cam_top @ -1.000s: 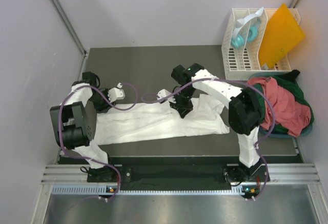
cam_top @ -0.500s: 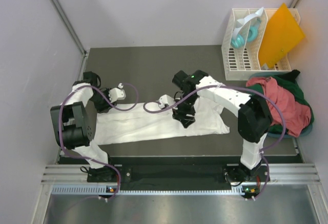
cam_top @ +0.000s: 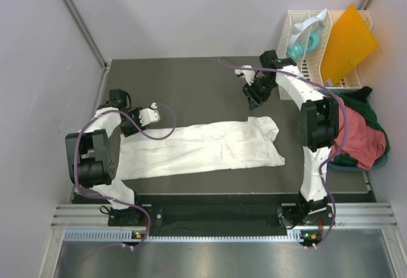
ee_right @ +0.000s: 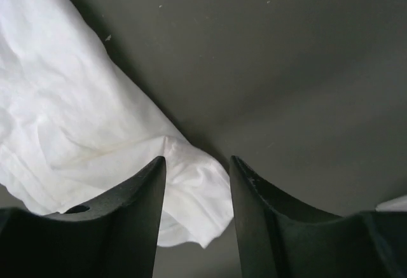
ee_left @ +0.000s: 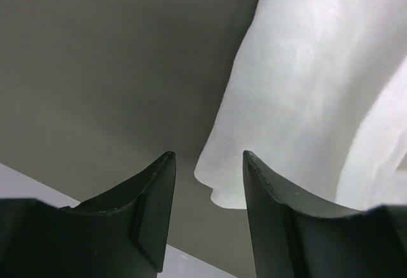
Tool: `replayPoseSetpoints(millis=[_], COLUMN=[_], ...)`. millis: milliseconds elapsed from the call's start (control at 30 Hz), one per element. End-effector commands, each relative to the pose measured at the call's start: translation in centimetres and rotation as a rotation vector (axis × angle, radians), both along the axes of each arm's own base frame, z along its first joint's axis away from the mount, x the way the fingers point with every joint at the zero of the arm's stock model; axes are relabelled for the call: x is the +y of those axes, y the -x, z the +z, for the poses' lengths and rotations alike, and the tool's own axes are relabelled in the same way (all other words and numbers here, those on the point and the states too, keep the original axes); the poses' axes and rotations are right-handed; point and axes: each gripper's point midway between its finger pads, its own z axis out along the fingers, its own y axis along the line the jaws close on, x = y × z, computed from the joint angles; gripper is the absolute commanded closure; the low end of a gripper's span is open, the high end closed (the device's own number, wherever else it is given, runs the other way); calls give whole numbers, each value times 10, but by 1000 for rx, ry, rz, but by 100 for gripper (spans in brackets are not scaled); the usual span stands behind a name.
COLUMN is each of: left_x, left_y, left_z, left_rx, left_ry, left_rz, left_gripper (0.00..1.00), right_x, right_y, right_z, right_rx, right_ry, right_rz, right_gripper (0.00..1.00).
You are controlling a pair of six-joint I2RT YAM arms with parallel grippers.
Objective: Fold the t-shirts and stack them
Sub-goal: Fold the other side of the tshirt into a rectangle
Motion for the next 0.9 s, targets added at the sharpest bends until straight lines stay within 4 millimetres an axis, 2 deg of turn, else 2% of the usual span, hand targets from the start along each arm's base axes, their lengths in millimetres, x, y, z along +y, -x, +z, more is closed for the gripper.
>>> replayPoseSetpoints(millis=[0, 100, 300, 567, 733, 867], left_x=[10, 12, 16, 9, 7, 4], left_y=[-18, -20, -33, -37, -39, -38], left_z=[13, 10, 10, 5, -1, -4], left_rx=[-144, -141, -135, -111, -91, -74], left_ry=[-84, -106, -111, -110, -115, -113], left_rz=[11, 2, 32, 7, -2, -15], left_gripper=[49, 50, 50, 50, 50, 50], right_x=[19, 24, 24, 21, 22, 16], right_y=[-2, 3, -4, 5, 0, -4], right_z=[1, -5, -7, -38, -35, -21], right_rx=[76, 107, 84, 157, 152, 113], right_ry=[-129, -154, -157, -149, -151, -140], right_rz=[-41, -37, -39, -75, -96, -113], right_gripper=[56, 53, 55, 54, 52, 48])
